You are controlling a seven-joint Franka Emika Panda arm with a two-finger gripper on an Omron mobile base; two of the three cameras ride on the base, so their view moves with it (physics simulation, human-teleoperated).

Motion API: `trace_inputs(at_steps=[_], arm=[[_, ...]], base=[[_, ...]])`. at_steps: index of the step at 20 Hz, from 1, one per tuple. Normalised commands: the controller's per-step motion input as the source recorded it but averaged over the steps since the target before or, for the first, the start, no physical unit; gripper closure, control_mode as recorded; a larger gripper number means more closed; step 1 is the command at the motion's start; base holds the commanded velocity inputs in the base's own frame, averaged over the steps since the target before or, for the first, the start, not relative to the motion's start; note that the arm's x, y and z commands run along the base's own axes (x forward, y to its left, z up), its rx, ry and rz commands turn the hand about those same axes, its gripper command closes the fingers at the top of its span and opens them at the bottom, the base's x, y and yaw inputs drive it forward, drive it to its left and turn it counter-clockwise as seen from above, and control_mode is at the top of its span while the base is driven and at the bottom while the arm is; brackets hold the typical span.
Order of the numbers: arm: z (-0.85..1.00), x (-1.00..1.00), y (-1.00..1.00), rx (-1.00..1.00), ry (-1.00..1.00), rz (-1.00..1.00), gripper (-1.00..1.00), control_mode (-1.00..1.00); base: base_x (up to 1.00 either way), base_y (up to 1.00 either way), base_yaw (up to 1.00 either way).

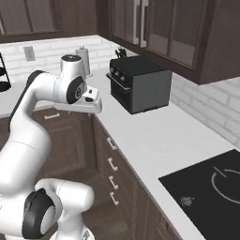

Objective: Take a straw from the drawer in front and place it inside the glass cup on the dining counter.

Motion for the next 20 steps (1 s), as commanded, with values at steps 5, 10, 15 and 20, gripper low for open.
trace_inputs(at_steps=[5, 10, 15, 20], arm=[[0.00, 0.00, 0.00, 0.00, 0.00, 0.00, -1.00, 1.00], [0.00, 0.00, 0.00, 0.00, 0.00, 0.00, -1.00, 1.00], [0.00, 0.00, 0.00, 0.00, 0.00, 0.00, -1.00, 1.00], [0.01, -0.06, -0.02, -0.04, -0.06, 0.13, -1.00, -1.00]], base=[[0.00, -0.62, 0.41], [-0.21, -0.83, 0.42], [-0.21, -0.70, 0.28], [0.00, 0.00, 0.00]])
